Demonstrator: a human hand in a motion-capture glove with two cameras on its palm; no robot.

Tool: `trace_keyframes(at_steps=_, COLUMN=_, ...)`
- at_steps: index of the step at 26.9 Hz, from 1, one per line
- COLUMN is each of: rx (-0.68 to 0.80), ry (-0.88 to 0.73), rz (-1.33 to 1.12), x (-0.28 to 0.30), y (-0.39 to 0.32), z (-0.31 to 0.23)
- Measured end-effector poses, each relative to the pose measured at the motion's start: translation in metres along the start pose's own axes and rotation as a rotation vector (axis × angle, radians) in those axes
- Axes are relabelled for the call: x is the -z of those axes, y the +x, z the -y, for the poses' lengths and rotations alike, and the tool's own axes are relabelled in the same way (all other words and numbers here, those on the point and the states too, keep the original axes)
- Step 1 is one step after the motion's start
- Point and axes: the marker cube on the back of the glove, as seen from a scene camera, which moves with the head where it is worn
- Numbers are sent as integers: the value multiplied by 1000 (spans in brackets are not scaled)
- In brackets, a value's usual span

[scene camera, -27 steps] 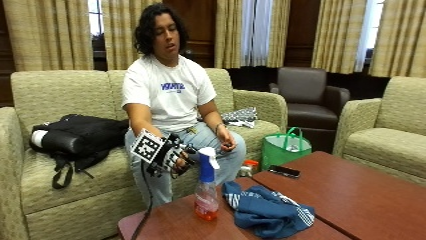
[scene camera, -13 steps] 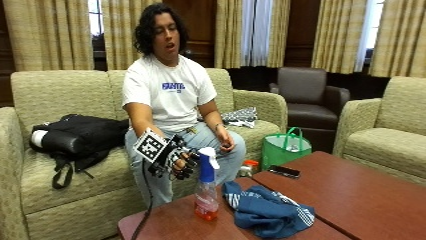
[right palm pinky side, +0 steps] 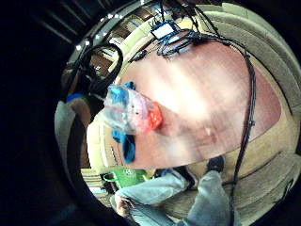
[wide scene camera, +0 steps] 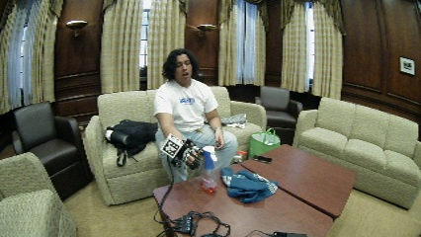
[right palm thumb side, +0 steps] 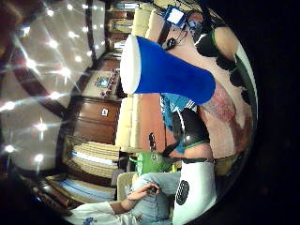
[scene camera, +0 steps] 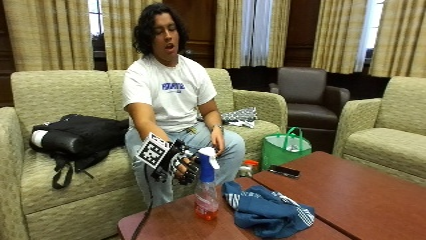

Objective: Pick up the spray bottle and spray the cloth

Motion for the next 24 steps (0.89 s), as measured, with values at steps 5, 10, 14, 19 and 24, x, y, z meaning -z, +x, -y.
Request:
trace_keyframes(at_steps=5, rx=-14, ry=-2, rz=18, x=-4, y=4, z=4)
trace_keyframes(at_steps=10, rx=-18, ry=-38, rz=39, x=-7, y=7, z=8)
trace_keyframes(at_steps=14, rx=-11, ry=-36, rz=48, x=-10, y=6, z=10)
trace_keyframes(at_steps=19, rx=-36, ry=-31, rz=50, x=-14, y=-1, z=15)
trace_keyframes(at_steps=24, rx=-21, ry=-42, rz=44, x=-22, y=-2, z=16)
